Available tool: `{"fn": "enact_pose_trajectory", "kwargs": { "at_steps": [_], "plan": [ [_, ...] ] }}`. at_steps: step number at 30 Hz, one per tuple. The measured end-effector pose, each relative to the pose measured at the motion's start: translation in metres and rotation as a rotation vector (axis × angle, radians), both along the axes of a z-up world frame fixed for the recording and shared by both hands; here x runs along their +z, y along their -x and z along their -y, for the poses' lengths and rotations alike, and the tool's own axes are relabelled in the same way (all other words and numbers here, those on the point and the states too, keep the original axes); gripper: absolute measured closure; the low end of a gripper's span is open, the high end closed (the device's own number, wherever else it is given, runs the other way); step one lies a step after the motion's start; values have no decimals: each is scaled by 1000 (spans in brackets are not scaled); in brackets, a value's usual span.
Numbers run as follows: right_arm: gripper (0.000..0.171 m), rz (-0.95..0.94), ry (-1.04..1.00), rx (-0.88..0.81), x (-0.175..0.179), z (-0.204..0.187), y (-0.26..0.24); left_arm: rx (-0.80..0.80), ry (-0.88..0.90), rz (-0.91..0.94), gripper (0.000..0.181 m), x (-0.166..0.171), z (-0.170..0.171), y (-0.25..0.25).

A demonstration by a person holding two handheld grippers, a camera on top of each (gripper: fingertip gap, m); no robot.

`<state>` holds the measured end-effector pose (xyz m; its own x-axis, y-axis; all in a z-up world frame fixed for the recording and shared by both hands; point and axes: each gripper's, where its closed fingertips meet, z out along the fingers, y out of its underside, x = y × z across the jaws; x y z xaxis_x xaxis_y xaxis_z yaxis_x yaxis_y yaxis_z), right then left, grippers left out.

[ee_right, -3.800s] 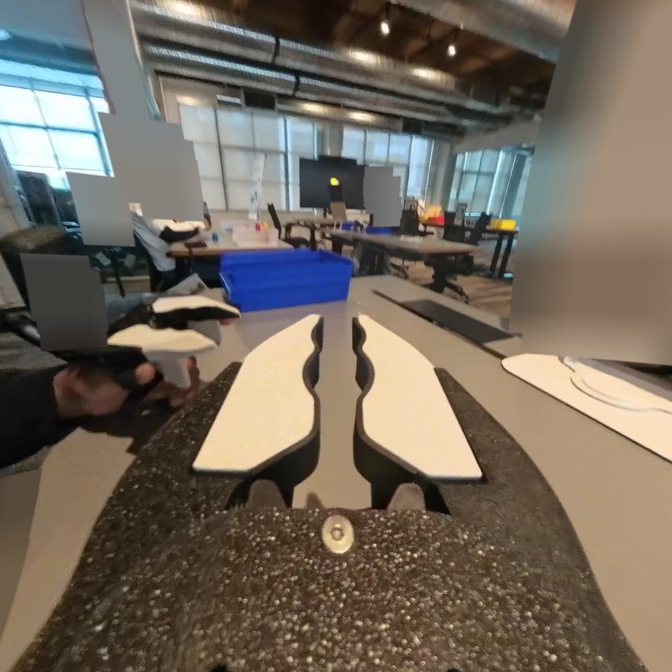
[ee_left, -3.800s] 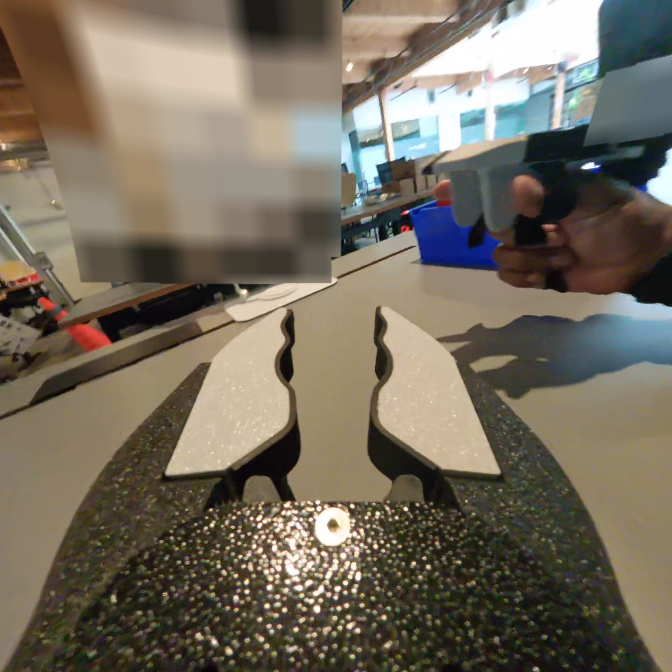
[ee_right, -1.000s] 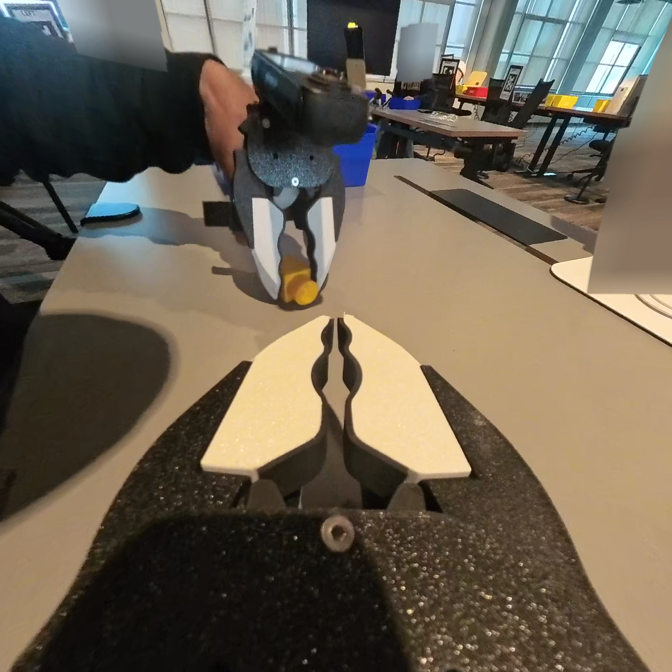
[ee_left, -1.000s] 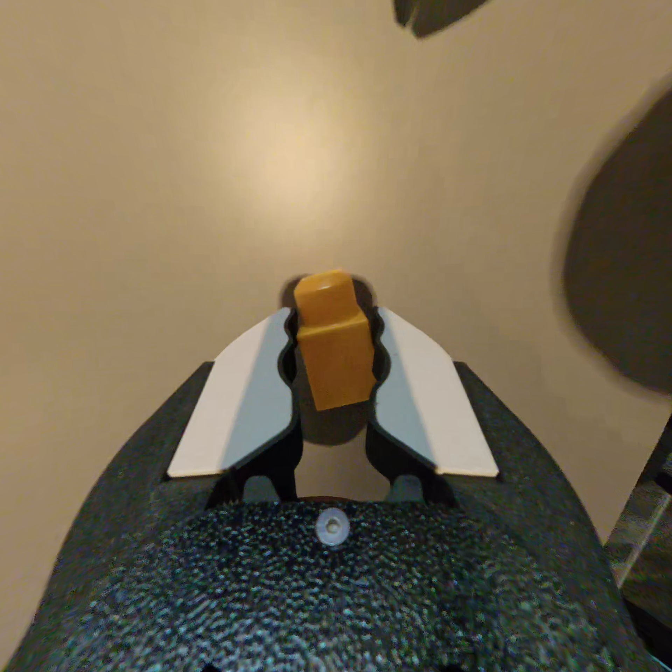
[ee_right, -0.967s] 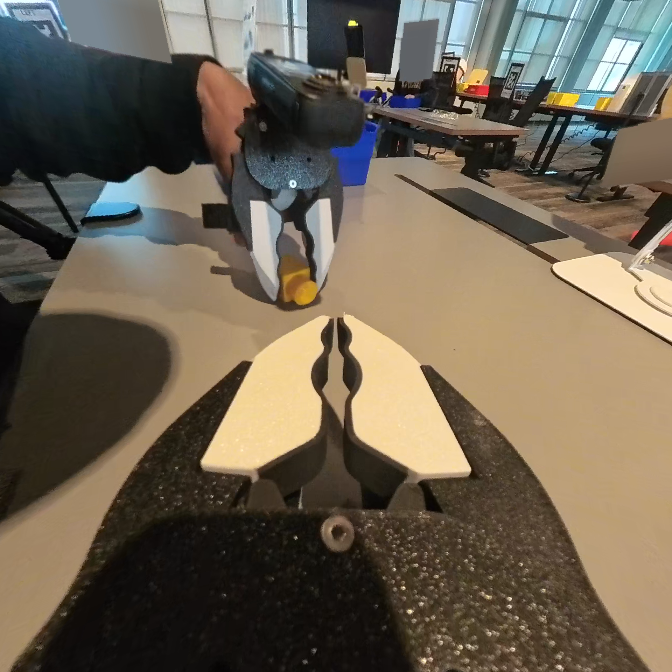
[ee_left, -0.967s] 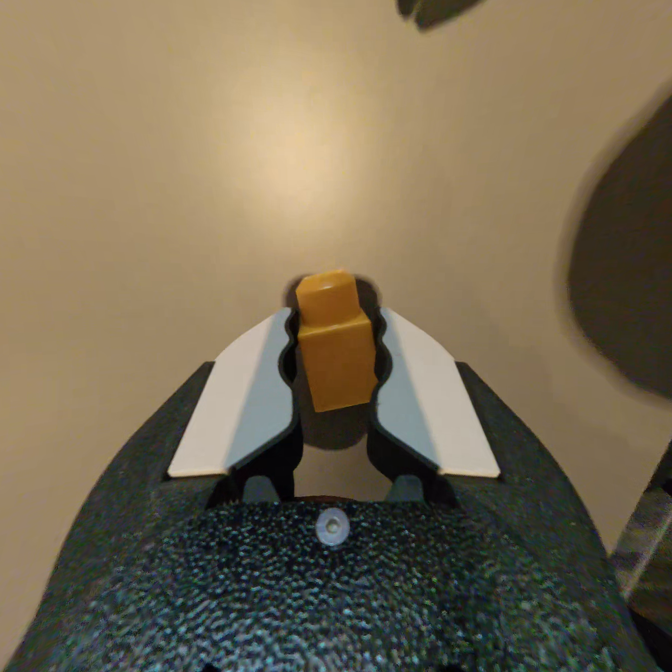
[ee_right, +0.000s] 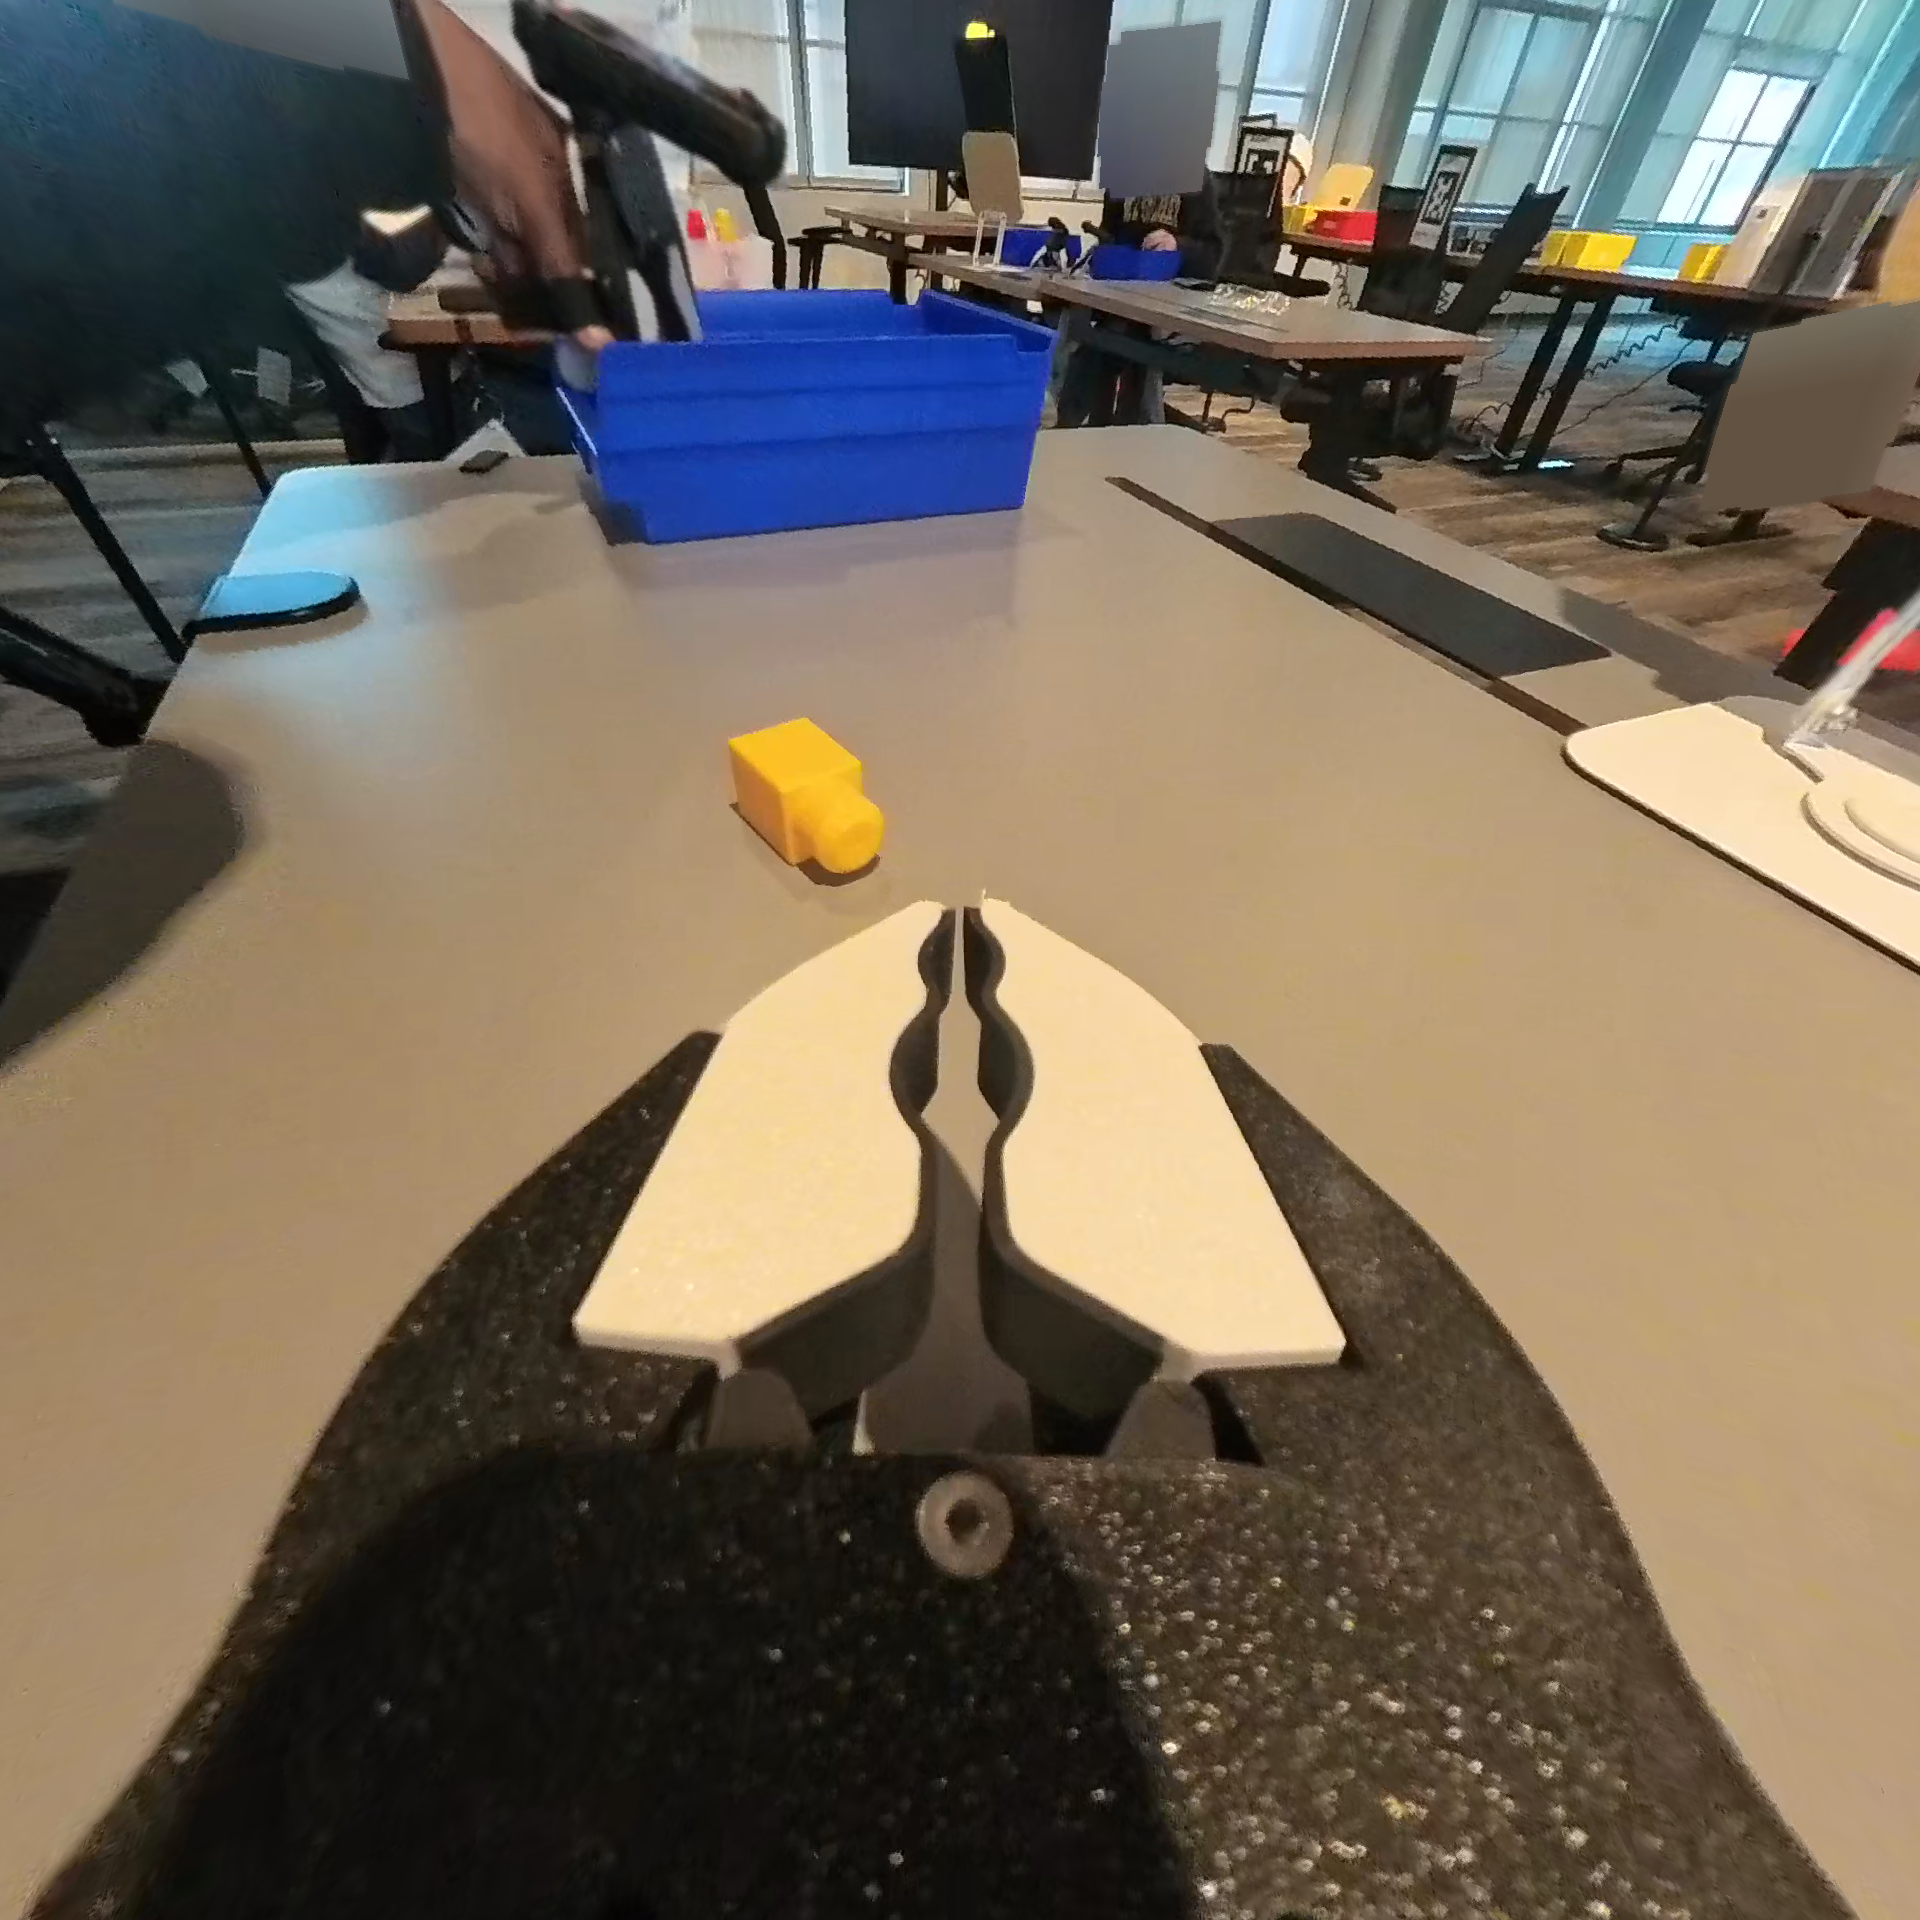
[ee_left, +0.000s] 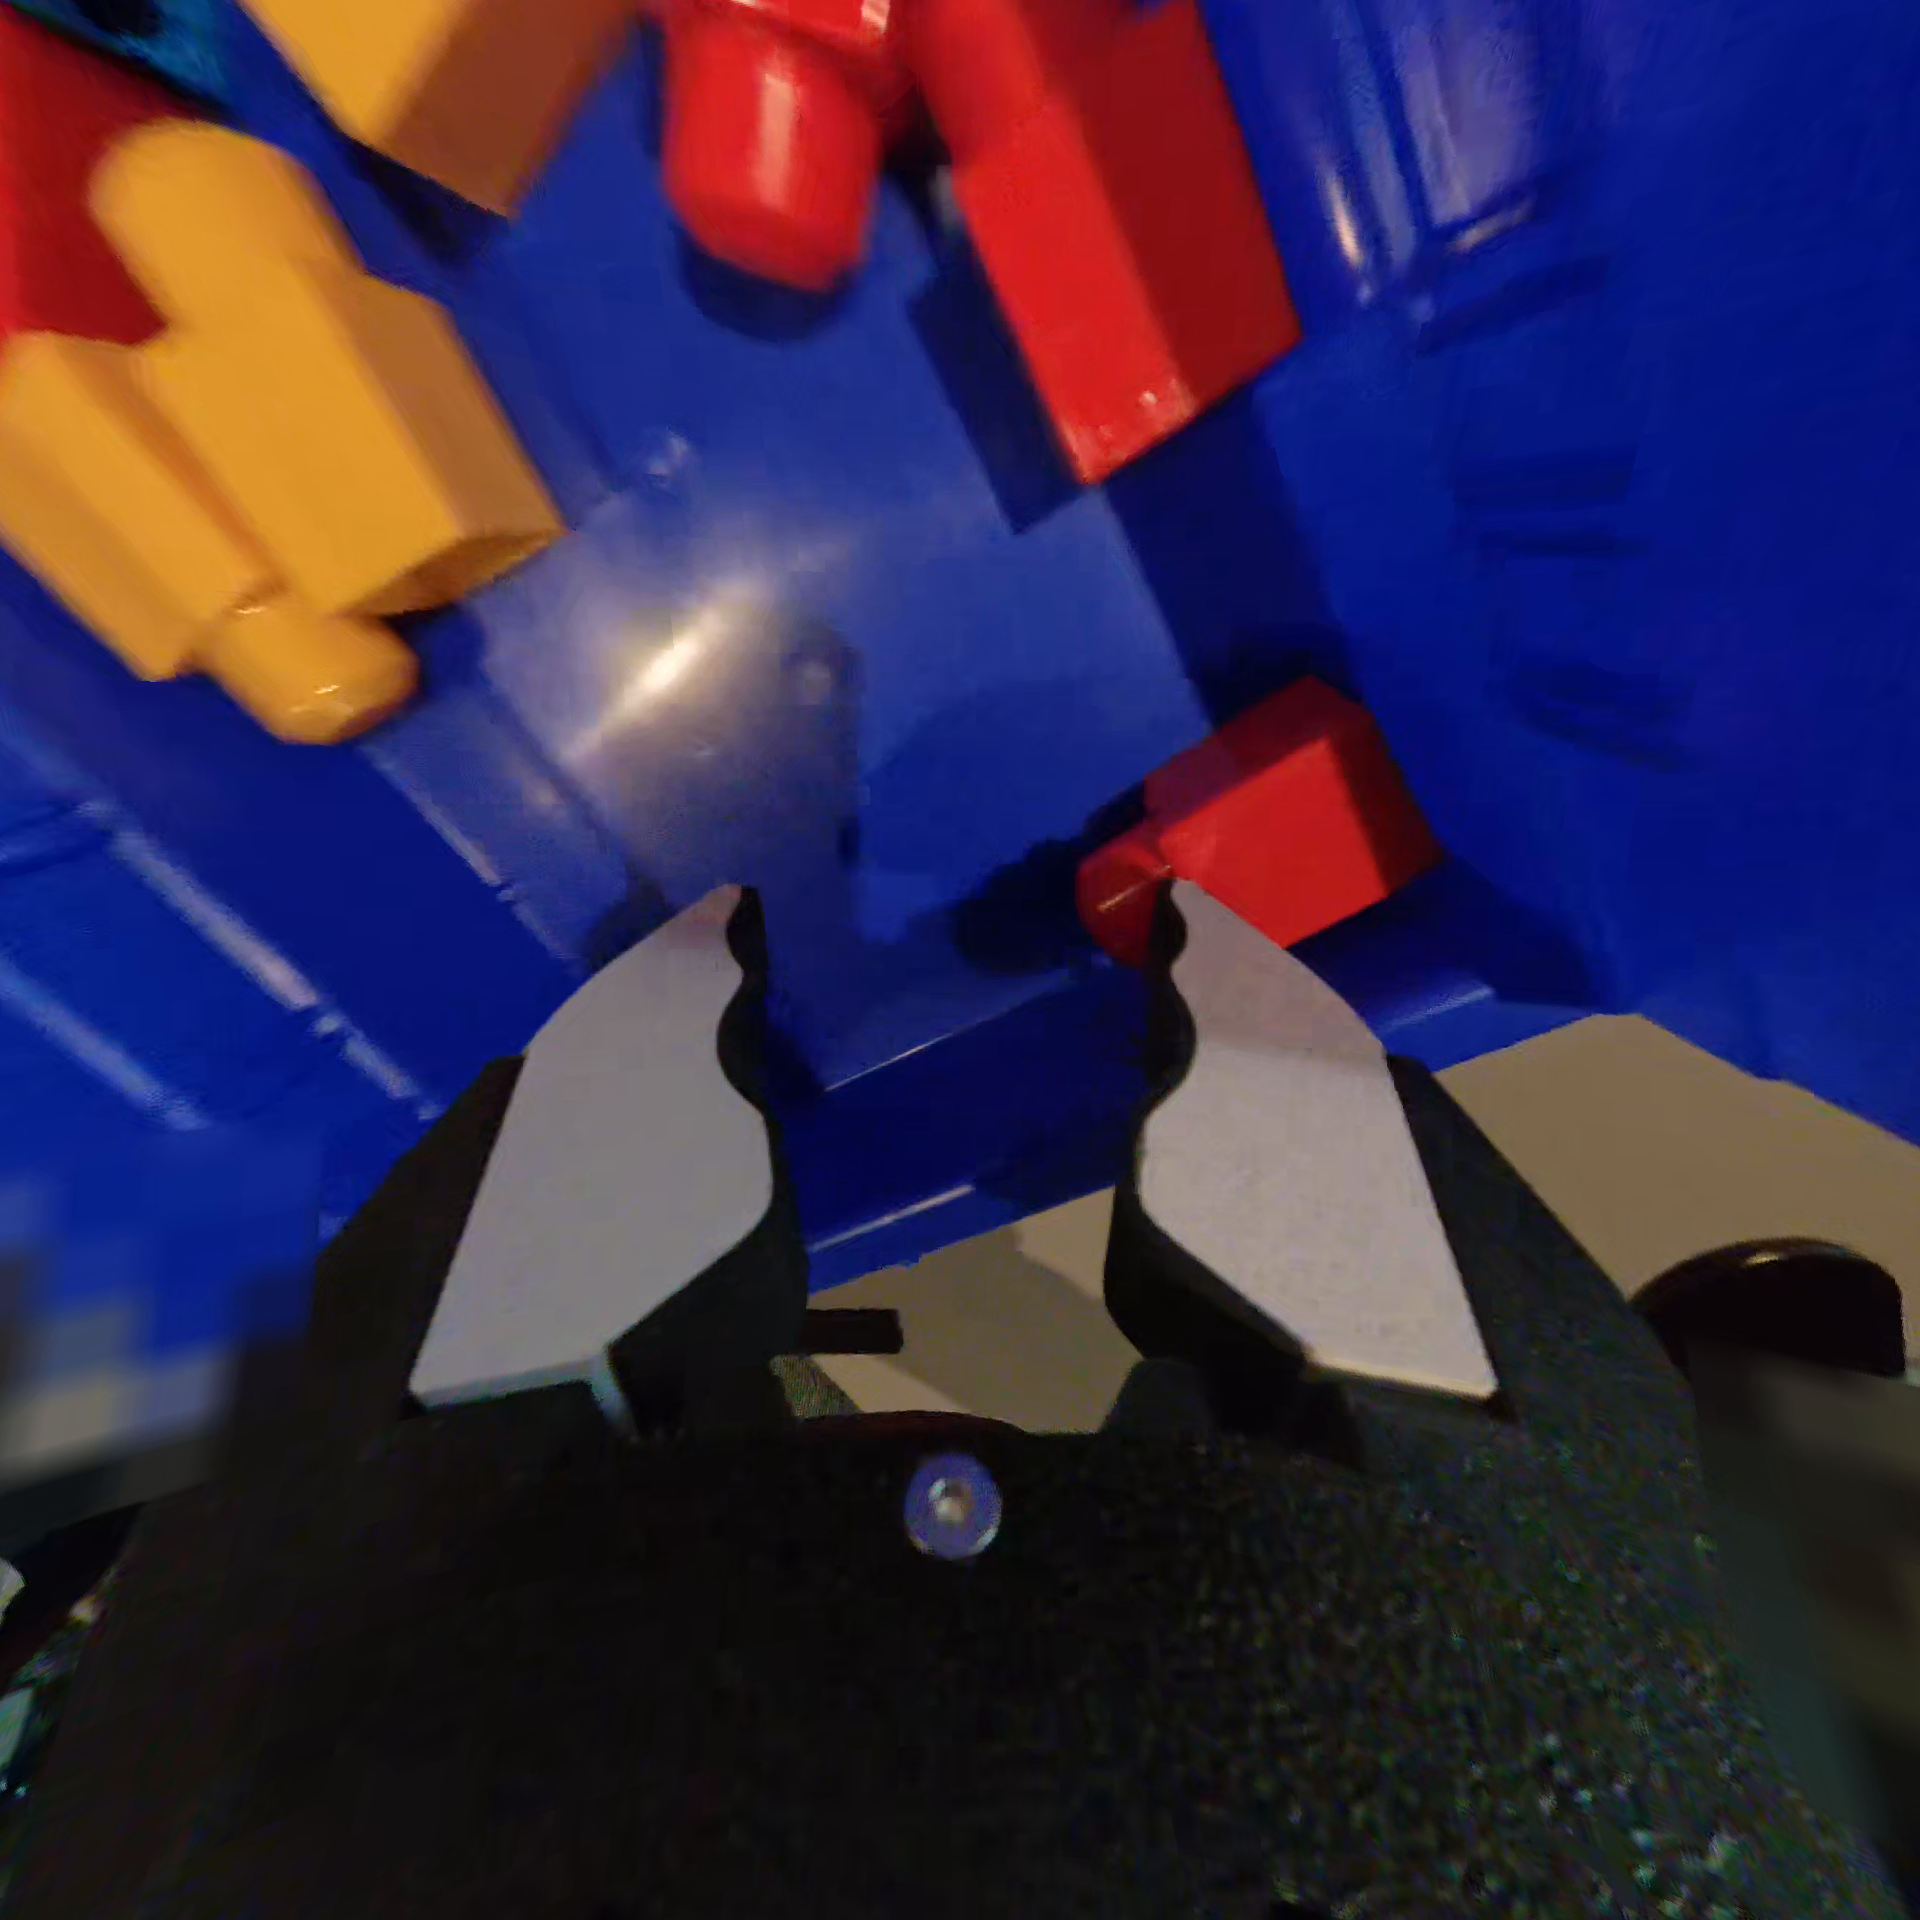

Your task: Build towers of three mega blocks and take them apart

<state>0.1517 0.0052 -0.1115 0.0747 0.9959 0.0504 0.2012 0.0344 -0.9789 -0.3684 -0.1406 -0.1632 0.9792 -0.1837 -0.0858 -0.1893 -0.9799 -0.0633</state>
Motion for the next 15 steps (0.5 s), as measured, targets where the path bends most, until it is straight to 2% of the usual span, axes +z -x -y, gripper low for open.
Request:
{"fn": "enact_pose_trajectory", "kwargs": {
  "at_steps": [1, 2, 5, 7, 11, 15],
  "plan": [
    [170, 6, -8, 3, -1, 1, 2, -17, 8, 41, 127, -3, -2, -5],
    [170, 14, -17, 5, -2, 2, 4, -18, 5, 64, 118, -5, -5, -8],
    [170, 39, -48, 13, -5, 5, 8, -57, 49, 112, 121, -7, -5, -10],
    [170, 50, -70, 18, -6, 7, 9, -60, 61, 126, 106, -2, -4, -7],
    [170, 57, -94, 25, -7, 10, 9, -122, -4, 211, 106, 11, -6, -23],
    [170, 63, -92, 30, -8, 10, 10, -163, 113, 194, 111, -7, 8, -31]
  ]
}}
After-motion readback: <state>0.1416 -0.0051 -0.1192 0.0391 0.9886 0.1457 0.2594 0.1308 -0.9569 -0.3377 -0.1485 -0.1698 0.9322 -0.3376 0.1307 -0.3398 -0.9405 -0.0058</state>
